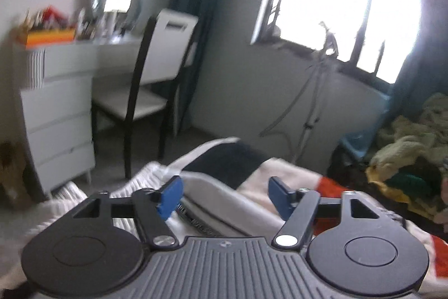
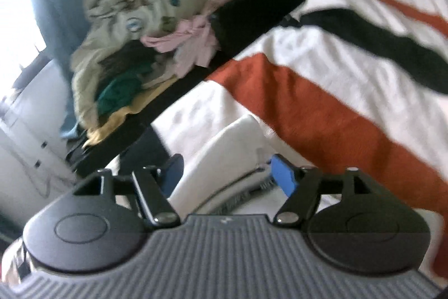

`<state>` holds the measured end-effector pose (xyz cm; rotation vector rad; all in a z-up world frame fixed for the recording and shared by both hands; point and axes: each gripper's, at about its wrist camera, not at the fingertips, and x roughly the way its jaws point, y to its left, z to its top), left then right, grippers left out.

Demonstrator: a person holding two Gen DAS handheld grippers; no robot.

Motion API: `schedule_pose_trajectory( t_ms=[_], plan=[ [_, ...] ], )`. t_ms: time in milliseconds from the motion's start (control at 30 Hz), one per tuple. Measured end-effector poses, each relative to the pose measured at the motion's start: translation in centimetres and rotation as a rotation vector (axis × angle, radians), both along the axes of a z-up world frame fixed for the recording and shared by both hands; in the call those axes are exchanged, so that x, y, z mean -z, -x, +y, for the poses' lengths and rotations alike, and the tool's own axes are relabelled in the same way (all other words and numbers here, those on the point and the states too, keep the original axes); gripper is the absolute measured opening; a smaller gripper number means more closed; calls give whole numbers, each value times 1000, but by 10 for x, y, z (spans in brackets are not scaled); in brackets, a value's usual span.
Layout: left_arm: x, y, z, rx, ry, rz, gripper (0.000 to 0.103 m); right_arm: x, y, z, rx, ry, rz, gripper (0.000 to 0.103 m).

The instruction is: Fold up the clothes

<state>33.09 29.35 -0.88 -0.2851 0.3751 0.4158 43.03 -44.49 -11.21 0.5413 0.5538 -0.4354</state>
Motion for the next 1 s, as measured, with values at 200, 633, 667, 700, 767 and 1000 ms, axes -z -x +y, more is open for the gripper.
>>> schedule_pose_trajectory(
  t_ms=[200, 633, 667, 700, 767, 1000],
  plan=[
    [-59, 50, -83, 200, -54, -35, 83, -47, 76, 47, -229, 42, -1, 73],
    [-60, 204, -229, 430, -99, -75, 95, -122, 244, 137, -460, 173, -136, 73],
    [-50, 215, -233, 432, -80, -84, 96, -122, 255, 142, -469, 188, -148, 73],
    [-38, 224, -236, 433, -56, -90, 98, -119, 263, 145, -477, 193, -162, 73],
    [-14, 236, -238, 440, -10, -85, 98, -112, 277, 150, -496, 193, -195, 73],
    [31, 253, -245, 452, -94, -13, 98, -77, 298, 161, -519, 252, -207, 73]
  ],
)
